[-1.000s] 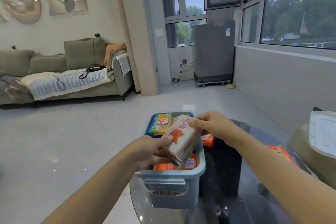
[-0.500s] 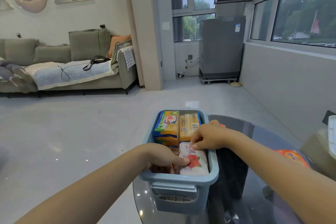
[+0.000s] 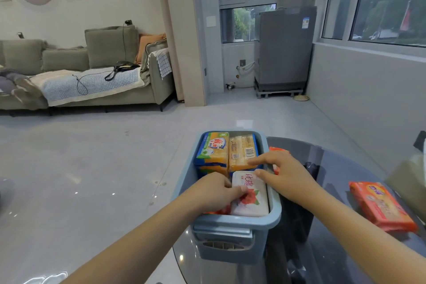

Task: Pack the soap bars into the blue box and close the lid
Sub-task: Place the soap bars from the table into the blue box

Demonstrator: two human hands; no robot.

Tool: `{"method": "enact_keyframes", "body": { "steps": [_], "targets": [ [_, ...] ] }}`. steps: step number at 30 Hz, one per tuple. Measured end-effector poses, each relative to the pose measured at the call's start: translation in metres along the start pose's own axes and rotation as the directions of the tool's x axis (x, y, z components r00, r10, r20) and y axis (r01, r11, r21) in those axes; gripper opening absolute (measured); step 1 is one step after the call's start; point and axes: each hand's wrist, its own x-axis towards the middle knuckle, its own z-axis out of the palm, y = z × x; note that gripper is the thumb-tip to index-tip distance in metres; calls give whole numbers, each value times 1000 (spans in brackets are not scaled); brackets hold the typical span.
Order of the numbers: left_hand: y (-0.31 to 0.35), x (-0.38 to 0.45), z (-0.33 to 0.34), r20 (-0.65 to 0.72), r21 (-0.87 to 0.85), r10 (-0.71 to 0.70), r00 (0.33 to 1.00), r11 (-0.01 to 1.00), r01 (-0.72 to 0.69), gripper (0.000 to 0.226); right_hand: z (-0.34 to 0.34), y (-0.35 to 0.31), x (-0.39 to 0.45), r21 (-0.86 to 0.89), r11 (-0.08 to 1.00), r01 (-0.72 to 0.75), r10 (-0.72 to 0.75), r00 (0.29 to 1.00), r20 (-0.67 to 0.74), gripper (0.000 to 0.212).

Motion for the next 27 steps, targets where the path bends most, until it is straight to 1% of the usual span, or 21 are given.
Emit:
{"method": "enact_keyframes", "body": {
  "steps": [2,3,4,5,7,9,11,14,17,20,23,27],
  "targets": [
    [3,-4,4,-169,-94,87,982,990,-104,30,-5,3,-14,97,995,-31,37,997,-62,23],
    [6,-6,5,-237,-161,108,965,976,-149,25,-8,4,-20,140,989,-45,57,995,-86,22],
    [11,-9,7,-282,-223,116,953,958,-182,28,-12,6,-26,168,984,-58,77,991,-109,22],
    [16,-11,10,-306,-268,119,945,941,-206,34,-15,8,-31,185,980,-70,95,987,-130,22],
    [28,-15,17,-350,-285,147,925,924,-255,40,-21,12,-42,219,972,-82,118,980,-158,23],
    [43,-19,27,-414,-259,204,887,908,-329,39,-28,15,-51,273,959,-71,128,971,-199,23],
    [61,-22,39,-454,-272,256,853,872,-407,38,-36,23,-60,310,950,-42,132,952,-275,23],
    [89,-25,59,-457,-291,307,835,835,-466,34,-48,40,-71,308,950,-52,167,918,-360,27],
    [108,-22,81,-389,-331,345,854,813,-479,34,-60,59,-81,335,936,-106,239,891,-386,24],
    [122,-11,102,-334,-383,347,876,799,-463,35,-67,82,-88,313,931,-185,307,861,-406,22],
    [129,9,122,-305,-416,278,911,821,-391,37,-70,113,-88,267,914,-305,391,835,-386,21],
    [128,45,144,-303,-470,138,943,839,-274,37,-69,148,-81,184,858,-480,514,793,-327,13]
  ]
}}
